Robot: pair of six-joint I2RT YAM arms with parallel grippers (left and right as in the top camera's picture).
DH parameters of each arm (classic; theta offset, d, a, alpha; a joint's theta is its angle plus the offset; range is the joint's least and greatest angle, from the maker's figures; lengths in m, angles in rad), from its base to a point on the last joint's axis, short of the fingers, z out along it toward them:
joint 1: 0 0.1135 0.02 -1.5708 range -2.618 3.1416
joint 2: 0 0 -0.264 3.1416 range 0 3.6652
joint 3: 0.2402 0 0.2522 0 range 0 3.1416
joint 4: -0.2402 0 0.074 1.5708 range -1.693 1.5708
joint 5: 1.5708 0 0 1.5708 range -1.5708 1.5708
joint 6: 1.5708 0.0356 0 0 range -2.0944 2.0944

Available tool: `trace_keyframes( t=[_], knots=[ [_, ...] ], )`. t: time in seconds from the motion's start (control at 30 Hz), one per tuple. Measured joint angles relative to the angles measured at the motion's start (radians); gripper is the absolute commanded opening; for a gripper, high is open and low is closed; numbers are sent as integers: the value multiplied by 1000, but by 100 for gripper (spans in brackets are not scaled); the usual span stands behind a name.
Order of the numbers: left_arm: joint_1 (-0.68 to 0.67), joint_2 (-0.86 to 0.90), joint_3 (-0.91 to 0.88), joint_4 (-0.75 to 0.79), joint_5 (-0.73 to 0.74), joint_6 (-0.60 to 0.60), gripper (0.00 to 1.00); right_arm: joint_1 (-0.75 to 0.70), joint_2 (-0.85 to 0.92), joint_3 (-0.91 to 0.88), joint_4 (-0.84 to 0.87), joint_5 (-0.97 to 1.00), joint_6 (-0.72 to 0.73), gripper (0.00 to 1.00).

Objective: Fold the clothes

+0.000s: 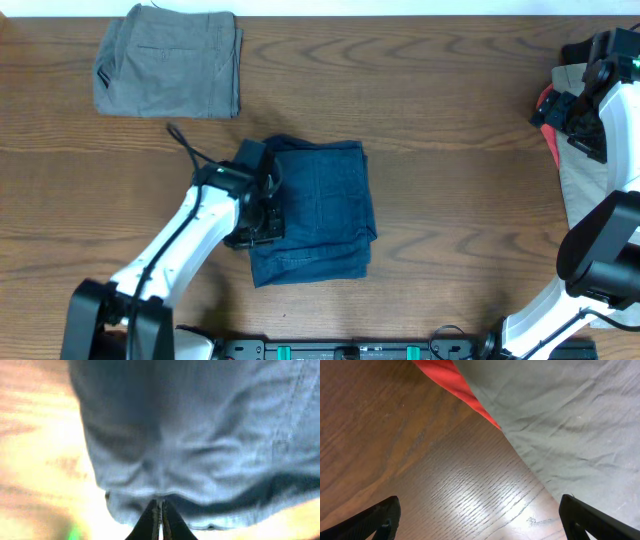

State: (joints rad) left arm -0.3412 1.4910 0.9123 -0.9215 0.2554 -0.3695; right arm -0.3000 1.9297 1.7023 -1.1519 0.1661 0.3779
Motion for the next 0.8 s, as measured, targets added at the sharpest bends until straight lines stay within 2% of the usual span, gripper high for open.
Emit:
trace_keyframes(
  t=[0.8],
  knots=[
    [0,0,-164,70,39,-24,6,0,0,0,0,0,0,99]
  ],
)
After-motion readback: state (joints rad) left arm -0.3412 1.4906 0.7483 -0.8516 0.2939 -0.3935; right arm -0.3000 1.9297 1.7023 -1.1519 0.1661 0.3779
